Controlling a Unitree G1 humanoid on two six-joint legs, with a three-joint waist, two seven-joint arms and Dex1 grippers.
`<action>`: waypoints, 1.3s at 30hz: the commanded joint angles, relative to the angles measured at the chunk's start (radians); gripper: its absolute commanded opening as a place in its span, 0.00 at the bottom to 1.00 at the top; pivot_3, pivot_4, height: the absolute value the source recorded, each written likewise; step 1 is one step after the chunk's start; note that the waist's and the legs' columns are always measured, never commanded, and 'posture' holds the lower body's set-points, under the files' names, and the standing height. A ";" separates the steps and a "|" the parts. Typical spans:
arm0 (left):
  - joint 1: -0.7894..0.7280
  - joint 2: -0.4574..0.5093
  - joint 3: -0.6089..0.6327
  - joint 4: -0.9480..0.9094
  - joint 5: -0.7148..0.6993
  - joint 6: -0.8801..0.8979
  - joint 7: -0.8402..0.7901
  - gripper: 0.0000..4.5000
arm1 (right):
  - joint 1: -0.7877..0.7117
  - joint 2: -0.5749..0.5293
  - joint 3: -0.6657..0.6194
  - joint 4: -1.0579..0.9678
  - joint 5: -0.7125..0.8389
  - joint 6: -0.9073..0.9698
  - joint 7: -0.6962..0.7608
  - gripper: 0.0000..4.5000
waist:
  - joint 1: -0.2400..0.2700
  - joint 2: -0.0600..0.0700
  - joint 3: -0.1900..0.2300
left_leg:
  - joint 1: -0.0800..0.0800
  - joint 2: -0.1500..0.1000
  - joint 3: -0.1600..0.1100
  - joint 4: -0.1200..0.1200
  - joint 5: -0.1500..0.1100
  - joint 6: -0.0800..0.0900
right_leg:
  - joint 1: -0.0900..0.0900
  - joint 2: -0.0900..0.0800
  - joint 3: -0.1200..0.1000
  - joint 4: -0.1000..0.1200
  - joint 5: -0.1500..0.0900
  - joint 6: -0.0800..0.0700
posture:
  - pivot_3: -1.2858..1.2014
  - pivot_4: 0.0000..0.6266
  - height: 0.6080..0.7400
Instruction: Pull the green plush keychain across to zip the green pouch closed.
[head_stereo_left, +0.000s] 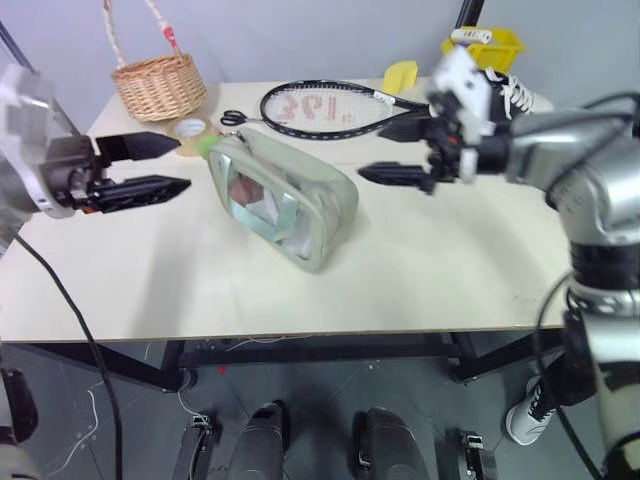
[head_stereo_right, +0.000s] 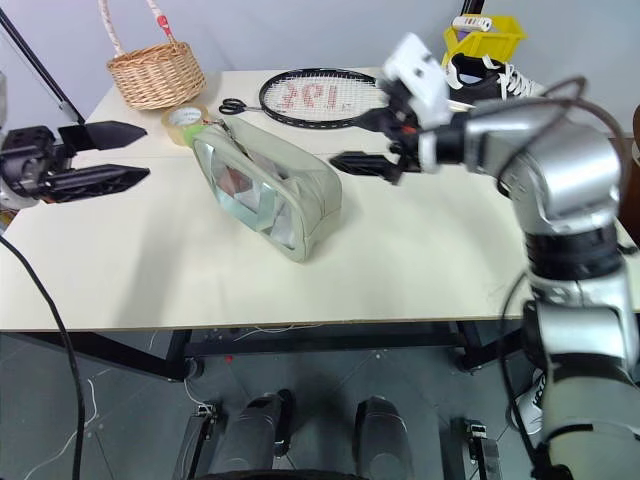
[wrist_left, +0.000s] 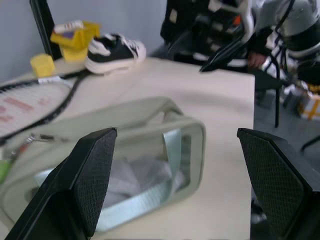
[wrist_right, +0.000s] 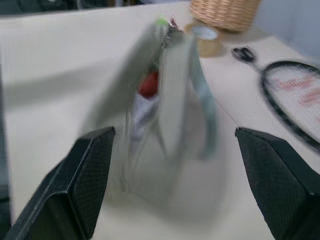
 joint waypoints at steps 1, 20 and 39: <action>0.027 0.019 0.035 -0.006 -0.002 -0.016 -0.014 0.91 | -0.145 0.120 0.036 0.118 -0.016 0.079 -0.047 0.88 | -0.003 0.000 0.000 | 0.000 0.000 0.000 0.000 0.000 0.000 | 0.000 0.000 0.000 0.000 0.000 0.000 | 0.52 0.24 0.98; 0.180 0.052 0.097 -0.080 0.004 -0.050 -0.026 0.93 | -0.450 0.522 0.208 0.790 -0.280 -0.123 -0.004 0.35 | -0.019 0.000 0.000 | -0.001 0.000 0.001 -0.001 0.000 0.000 | -0.004 0.001 0.002 0.003 0.000 0.000 | 0.52 0.24 0.98; 0.145 0.047 0.045 -0.053 0.014 -0.074 -0.034 0.93 | -0.098 0.093 0.306 0.146 -0.392 -0.413 0.420 0.01 | -0.025 0.000 0.000 | 0.000 0.001 0.002 -0.001 0.000 0.000 | -0.005 0.001 0.003 0.005 0.001 0.001 | 0.52 0.24 0.98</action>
